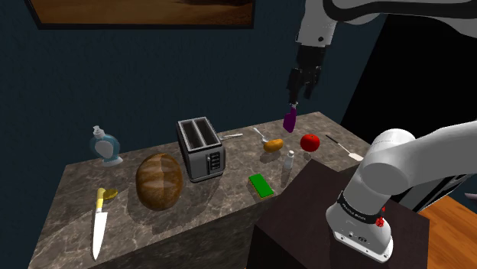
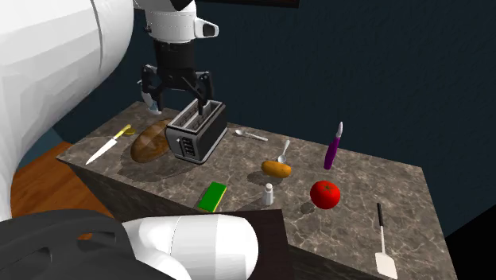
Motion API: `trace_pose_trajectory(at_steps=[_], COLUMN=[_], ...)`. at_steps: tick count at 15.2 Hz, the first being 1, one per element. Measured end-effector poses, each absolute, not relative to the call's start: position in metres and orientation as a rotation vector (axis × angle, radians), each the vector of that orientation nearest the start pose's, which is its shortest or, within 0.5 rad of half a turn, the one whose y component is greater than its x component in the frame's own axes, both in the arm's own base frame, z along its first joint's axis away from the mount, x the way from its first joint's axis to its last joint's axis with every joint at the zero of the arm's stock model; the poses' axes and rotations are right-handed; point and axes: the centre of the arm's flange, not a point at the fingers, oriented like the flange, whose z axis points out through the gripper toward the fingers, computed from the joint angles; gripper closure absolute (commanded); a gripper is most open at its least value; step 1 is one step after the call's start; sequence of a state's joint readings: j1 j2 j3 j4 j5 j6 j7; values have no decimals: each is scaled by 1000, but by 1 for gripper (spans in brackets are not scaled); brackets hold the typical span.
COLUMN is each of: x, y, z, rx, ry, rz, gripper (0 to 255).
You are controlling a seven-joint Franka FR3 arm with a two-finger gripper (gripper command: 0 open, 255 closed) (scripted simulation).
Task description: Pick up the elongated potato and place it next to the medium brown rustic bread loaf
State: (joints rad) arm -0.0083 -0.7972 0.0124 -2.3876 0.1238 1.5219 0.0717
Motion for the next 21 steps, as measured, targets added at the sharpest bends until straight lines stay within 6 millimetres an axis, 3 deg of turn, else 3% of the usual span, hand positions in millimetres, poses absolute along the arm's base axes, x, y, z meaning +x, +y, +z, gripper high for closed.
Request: trace_pose_trajectory(at_steps=[2,5,11,21], x=[297,298,301,329], y=[12,-11,-59,-136], z=[571,546,488,391], rx=[-3027,-3032,-3032,-2990], ry=[89,-9,-247,-647], rz=[110,111,113,113], gripper=[0,0,0,0])
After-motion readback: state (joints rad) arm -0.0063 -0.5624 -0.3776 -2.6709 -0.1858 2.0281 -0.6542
